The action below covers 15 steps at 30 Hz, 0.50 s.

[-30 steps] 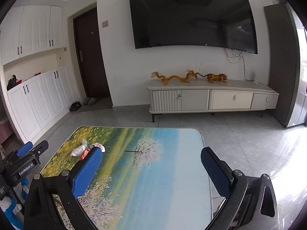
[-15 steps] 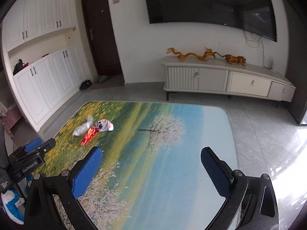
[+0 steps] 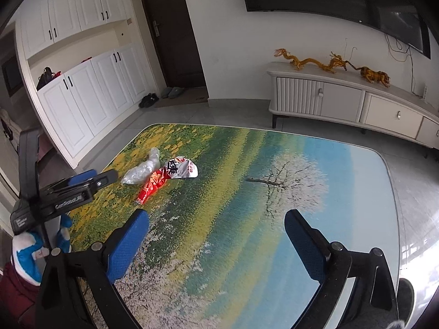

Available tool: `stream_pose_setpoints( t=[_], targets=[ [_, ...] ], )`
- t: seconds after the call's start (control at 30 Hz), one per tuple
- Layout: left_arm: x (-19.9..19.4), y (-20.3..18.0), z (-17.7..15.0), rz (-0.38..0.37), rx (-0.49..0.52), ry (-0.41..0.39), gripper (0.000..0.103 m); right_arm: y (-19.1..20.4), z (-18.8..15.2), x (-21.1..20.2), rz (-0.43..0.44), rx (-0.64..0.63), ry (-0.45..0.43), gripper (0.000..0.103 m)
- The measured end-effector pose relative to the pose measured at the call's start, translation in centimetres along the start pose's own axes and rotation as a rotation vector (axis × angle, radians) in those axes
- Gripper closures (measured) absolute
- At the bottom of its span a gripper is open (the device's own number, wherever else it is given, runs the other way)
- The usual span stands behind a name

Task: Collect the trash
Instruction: 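Grasp the clear plastic bag with the left tool while the right tool grasps the red wrapper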

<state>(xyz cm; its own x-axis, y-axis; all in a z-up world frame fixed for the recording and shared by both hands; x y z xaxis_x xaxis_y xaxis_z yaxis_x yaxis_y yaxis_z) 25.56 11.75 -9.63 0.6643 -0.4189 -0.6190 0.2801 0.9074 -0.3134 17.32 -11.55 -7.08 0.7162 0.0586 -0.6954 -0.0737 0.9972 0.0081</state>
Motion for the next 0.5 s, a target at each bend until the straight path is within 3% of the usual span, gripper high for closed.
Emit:
stream_pose_setpoints(
  t=[0.07, 0.13, 0.27, 0.33, 0.5],
  targets=[
    [1.8, -0.2, 0.3, -0.043, 0.001, 0.034, 0.034, 0.3, 0.2, 0.9, 0.001, -0.001, 0.014, 0.006],
    [3.3, 0.0, 0.5, -0.042, -0.008, 0.057, 0.048, 0.7, 0.4, 1.8, 0.006, 0.0, 0.031, 0.009],
    [5.6, 0.6, 0.5, -0.071, -0.036, 0.099, 0.062, 1.9, 0.9, 3.3, 0.034, -0.001, 0.051, 0.012],
    [6.2, 1.0, 0.4, -0.073, -0.035, 0.108, 0.075, 2.7, 1.2, 3.9, 0.048, -0.007, 0.057, 0.014],
    [5.7, 1.6, 0.2, -0.112, -0.039, 0.099, 0.08, 5.1, 1.7, 6.0, 0.104, 0.003, 0.092, 0.027]
  ],
)
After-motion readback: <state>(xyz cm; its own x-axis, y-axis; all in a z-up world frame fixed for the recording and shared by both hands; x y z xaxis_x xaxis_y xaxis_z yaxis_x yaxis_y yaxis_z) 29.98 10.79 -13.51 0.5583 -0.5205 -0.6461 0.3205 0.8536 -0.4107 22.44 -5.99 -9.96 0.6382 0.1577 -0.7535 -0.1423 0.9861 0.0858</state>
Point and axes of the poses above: each gripper's, at about its wrist camera, not at the fingertips, and x roughly the way its jaws point, y to its left, z to its top, the point moved 6 cm from there along x, roughly the way its jaws point, and after that the axes turned 14 degrees about -z, right-handed, at the moved point
